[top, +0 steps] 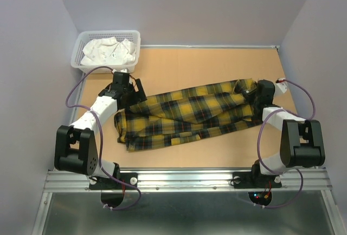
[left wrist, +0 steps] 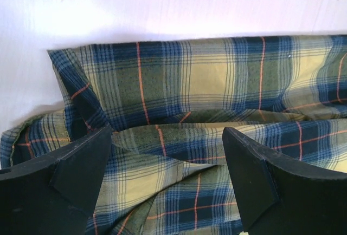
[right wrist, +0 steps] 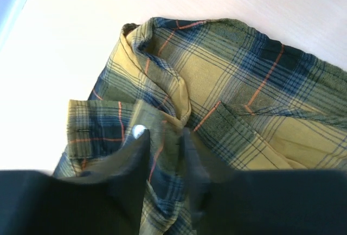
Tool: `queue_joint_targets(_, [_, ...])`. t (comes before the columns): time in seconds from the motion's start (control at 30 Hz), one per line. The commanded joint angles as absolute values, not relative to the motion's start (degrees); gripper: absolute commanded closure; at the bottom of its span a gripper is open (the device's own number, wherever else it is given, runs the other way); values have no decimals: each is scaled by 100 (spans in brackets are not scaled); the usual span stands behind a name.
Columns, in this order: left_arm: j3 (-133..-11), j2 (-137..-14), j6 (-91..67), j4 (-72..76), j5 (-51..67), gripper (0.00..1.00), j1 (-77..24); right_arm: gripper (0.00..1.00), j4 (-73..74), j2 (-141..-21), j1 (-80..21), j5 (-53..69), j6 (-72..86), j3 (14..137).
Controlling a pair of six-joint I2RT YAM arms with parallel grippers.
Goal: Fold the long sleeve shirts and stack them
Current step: Fold the shirt
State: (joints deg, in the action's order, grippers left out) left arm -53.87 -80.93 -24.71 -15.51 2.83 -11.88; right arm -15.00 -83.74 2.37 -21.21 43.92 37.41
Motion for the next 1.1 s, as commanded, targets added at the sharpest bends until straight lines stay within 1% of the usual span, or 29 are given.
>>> queue_joint_targets(0.0, [-5300,-8033,-2549,-1433,316,5,-1187,53,-1706,-8262,290,-2294,4263,3752])
queue_joint_targets(0.03, [-5309,-8033,-2531,-1441,334,5,-1187,41,-1531,-8149,290,-2190,4054,3840])
queue_joint_targets(0.1, [-5335,-7998,-2531,-1450,422,6,-1187,29,-1198,-7999,290,-2014,3729,4183])
queue_joint_targets(0.13, [-5344,-7989,-2531,-1450,448,7,-1187,20,-1091,-7937,281,-1752,3631,4314])
queue_joint_targets(0.23, [-5370,-7919,-2566,-1441,527,8,-1187,14,-618,-7779,264,-1049,3289,4833])
queue_joint_targets(0.27, [-5370,-7919,-2619,-1424,580,8,-1195,11,-485,-7752,229,-576,3235,4947])
queue_joint_targets(0.33, [-5370,-7875,-2646,-1398,641,8,-1222,8,-230,-7691,19,-30,3051,5202])
queue_joint_targets(0.43, [-5379,-7866,-2716,-1345,729,9,-1336,8,-158,-7541,-490,657,2936,5300])
queue_joint_targets(0.47, [-5379,-7866,-2733,-1310,756,9,-1388,8,-167,-7541,-631,1181,2936,5378])
queue_joint_targets(0.6, [-5396,-8033,-2865,-1213,817,11,-1582,9,-184,-7900,-1466,2318,2953,5695])
queue_joint_targets(0.67, [-5414,-8112,-2918,-1152,835,16,-1705,9,-211,-8252,-2002,2914,2945,5835])
queue_joint_targets(0.77, [-5528,-8340,-2962,-1038,835,24,-1775,11,-307,-8708,-2845,3338,2865,6282])
queue_joint_targets(0.8, [-5546,-8393,-2962,-1028,826,28,-1775,11,-351,-8858,-2961,3462,2883,6354])
queue_joint_targets(0.9, [-5669,-8656,-2979,-993,695,34,-1775,13,-474,-9490,-3164,3884,2979,6539])
queue_joint_targets(0.93, [-5686,-8727,-2971,-1002,686,40,-1767,14,-544,-9666,-3225,4128,3032,6600])
queue_joint_targets(1.0, [-5695,-8964,-2971,-976,607,43,-1758,16,-580,-10133,-3217,4210,3111,6487])
queue_joint_targets(1.03, [-5678,-9052,-2979,-967,580,49,-1740,17,-597,-10264,-3217,4262,3059,6434])
queue_joint_targets(1.07, [-5652,-9140,-3006,-967,537,51,-1714,19,-606,-10353,-3217,4289,3015,6338])
